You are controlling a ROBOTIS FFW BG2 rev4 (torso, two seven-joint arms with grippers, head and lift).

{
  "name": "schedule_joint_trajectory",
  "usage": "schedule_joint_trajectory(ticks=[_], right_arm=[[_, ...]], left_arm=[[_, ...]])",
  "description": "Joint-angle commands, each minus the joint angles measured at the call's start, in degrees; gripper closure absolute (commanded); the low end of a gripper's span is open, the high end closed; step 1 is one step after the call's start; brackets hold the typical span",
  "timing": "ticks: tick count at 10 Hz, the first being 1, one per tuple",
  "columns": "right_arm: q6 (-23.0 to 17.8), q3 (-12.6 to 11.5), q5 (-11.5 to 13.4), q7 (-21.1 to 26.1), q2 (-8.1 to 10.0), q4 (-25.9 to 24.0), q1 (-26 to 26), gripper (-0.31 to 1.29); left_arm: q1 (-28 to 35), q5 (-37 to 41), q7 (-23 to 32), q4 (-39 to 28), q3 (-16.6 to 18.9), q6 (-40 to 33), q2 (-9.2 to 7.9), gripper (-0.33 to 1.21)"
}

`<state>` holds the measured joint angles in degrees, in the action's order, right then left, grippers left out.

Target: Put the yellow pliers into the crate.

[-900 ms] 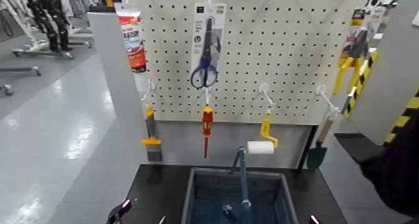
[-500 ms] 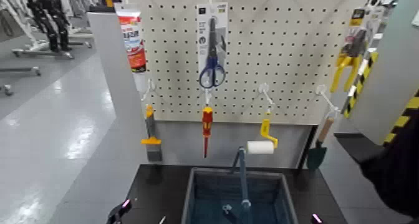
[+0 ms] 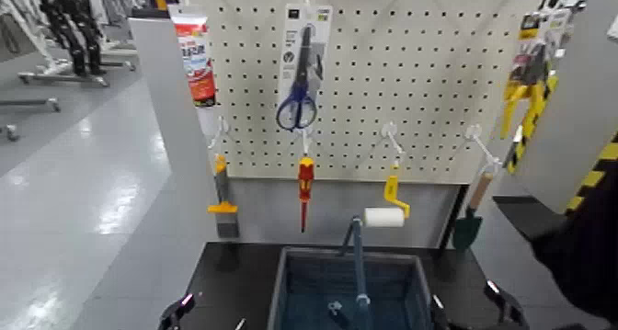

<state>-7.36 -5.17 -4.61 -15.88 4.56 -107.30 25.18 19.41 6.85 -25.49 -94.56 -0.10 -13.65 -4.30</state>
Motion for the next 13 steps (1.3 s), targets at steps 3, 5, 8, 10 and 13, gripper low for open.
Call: schedule_joint_trajectory(ticks=[3, 5, 8, 10, 13], right_arm=[[7.62, -5.46, -1.02, -2.75, 1.42, -3.89, -5.85, 0.2], [11.05, -8.63, -3.13, -6.01, 2.3, -3.97, -9.28, 0.2], [14.3, -12.58, -6.38, -9.17, 3.79, -3.45, -15.08, 0.21], [17.03, -13.9, -7.87, -10.4, 5.64, -3.09, -19.21, 0.21], [18.61, -13.55, -10.33, -12.25, 8.8, -0.46, -25.89, 0.22]], left_arm=[[-0.43, 0.01, -0.09, 0.26, -0.34, 0.12, -0.18, 0.09], [-0.61, 0.09, -0.09, 0.35, -0.51, 0.3, -0.27, 0.09], [-0.78, 0.09, -0.09, 0.35, -0.69, 0.56, -0.35, 0.09], [-0.96, 0.18, -0.18, 0.43, -0.78, 0.73, -0.44, 0.09], [-1.22, 0.18, -0.26, 0.43, -1.04, 1.09, -0.53, 0.09]])
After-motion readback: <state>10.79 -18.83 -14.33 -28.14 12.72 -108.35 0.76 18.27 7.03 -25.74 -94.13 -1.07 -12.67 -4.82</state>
